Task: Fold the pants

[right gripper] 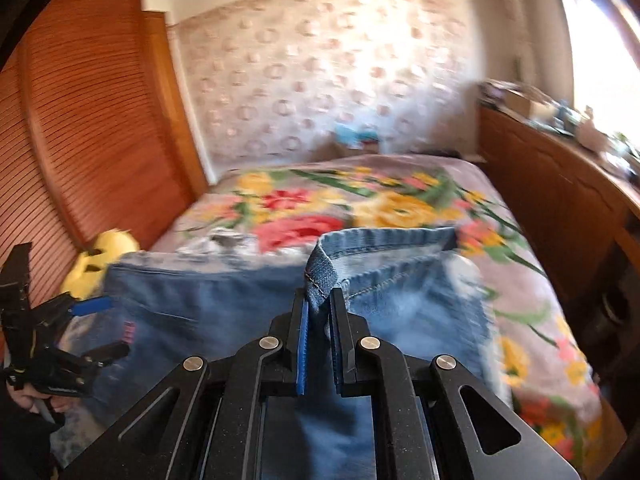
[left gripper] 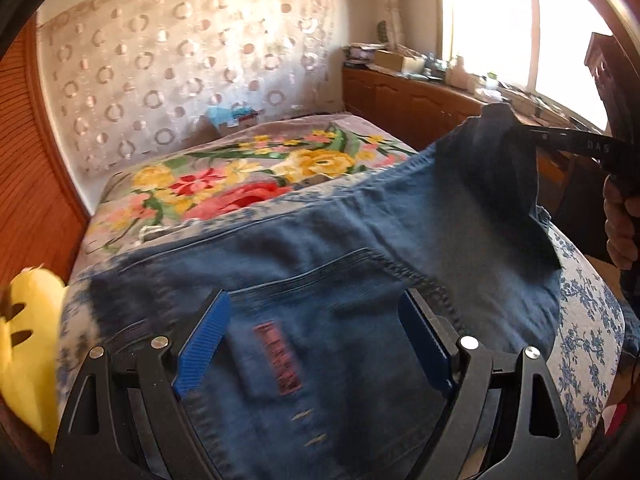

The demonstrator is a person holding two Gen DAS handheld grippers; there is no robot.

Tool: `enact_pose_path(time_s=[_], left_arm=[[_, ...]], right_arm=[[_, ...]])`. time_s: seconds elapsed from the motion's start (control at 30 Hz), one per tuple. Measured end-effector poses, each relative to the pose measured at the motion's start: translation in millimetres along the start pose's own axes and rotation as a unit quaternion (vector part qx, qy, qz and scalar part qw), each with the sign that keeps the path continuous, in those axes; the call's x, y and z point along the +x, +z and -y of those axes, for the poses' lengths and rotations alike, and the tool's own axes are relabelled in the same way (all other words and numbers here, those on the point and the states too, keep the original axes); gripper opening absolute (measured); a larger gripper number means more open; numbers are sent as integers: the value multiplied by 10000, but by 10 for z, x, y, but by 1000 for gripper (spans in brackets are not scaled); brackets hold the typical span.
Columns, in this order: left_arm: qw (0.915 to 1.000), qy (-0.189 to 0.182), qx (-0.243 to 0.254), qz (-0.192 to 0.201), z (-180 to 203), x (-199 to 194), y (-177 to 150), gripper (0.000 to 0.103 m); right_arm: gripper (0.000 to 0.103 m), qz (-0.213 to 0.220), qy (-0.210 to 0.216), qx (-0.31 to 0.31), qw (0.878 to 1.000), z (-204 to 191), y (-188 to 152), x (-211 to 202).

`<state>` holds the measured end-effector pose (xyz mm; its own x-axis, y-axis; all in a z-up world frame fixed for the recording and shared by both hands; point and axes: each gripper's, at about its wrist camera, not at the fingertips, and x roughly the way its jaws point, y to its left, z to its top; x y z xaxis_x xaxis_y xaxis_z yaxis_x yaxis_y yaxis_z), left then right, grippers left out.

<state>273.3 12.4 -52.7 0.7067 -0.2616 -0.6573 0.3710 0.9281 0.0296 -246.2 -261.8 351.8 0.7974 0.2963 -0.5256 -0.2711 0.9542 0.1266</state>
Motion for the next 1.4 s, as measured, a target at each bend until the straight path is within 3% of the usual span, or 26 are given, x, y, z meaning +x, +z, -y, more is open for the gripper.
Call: enact_pose_path(time_s=[0.23,0.33,0.37,0.4,0.43,0.8,0.87,1.13,1.4], left_arm=[[9989,333,-318,61,-265,-311,-173,86],[9987,379,-351,41,-268,-326,-229,86],[9987,371,-351,35,-255,-317,-236,86],[9988,356,-346,29,-236,-301,-240,86],[9989,338,-339,20,-211,-274,-247,86],[9998,-80,-77,-162,177,111,-121,86],[9995,-197,-109,-214,222,201,-111,83],[9981,-438,-96,-428,352,448,-2,53],[9966,-543,33,-620,438,592,4,40]], right_arm=[[10,-65,1036,-552,9931,-769,21,132],[17,-309,1219,-695,9896,-898,-69,187],[25,-352,1246,-726,9889,-897,-95,203],[36,-379,1218,-753,9890,-859,-91,219],[39,-381,1173,-782,9893,-827,-131,206],[39,-487,367,-571,9965,-214,-115,227],[39,-549,330,-548,9964,-178,-131,266],[39,-924,505,-402,9936,-99,-132,503],[39,-1245,543,-232,9905,-91,-51,694]])
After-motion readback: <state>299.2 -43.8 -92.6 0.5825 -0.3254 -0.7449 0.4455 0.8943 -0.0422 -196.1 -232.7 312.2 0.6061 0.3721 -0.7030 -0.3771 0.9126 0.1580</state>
